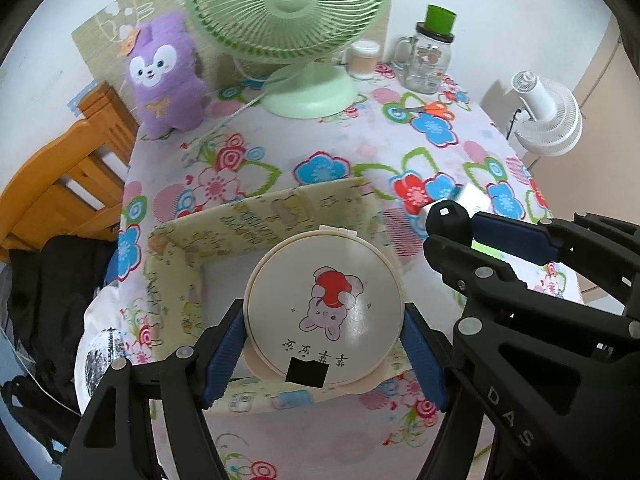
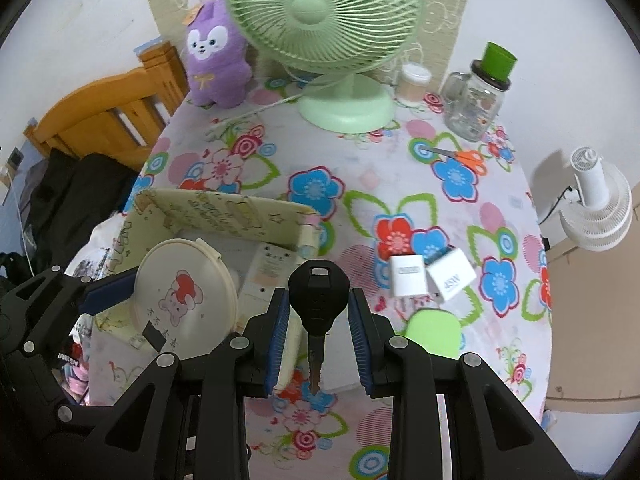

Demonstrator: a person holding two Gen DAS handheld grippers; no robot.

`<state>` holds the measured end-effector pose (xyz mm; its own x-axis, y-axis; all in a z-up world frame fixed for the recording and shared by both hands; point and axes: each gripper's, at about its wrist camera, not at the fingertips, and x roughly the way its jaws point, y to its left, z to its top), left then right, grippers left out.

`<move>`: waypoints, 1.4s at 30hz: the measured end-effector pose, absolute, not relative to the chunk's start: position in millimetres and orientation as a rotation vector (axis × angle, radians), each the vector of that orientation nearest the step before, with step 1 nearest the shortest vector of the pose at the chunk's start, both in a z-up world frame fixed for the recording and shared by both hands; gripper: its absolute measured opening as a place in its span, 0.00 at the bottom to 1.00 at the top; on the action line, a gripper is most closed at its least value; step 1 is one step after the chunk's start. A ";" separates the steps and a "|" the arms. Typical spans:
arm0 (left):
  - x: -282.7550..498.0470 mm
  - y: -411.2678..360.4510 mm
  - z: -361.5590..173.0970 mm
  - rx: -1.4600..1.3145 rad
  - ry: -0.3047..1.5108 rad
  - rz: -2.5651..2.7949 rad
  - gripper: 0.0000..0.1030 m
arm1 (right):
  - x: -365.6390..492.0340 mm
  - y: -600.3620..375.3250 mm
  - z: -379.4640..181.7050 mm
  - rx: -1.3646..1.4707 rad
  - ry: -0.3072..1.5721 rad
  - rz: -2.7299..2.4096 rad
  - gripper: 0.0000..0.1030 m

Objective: Organize rigid objects
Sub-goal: 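Lower the coaster and key into the box and open both tools, then withdraw both tools from the box toward the white chargers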

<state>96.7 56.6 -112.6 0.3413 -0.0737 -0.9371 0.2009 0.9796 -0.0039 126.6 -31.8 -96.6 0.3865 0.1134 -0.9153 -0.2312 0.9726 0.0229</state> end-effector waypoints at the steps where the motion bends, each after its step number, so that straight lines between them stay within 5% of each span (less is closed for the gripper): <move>1: 97.3 61.2 -113.7 0.118 1.213 -0.175 0.74 | 127.3 -27.0 -97.4 -0.117 1.156 0.224 0.32; 28: 127.8 130.0 -163.1 0.097 1.336 -0.098 0.77 | 171.5 52.5 -148.1 -0.175 1.227 0.323 0.34; 30: 128.7 131.1 -163.1 0.081 1.333 -0.114 0.82 | 173.7 52.8 -149.9 -0.170 1.226 0.329 0.42; 32: 128.9 130.2 -163.0 0.068 1.335 -0.125 0.87 | 174.8 51.3 -150.1 -0.169 1.221 0.321 0.65; 42: 123.1 116.7 -156.3 0.119 1.304 -0.121 0.96 | 164.1 37.1 -137.2 -0.199 1.172 0.285 0.77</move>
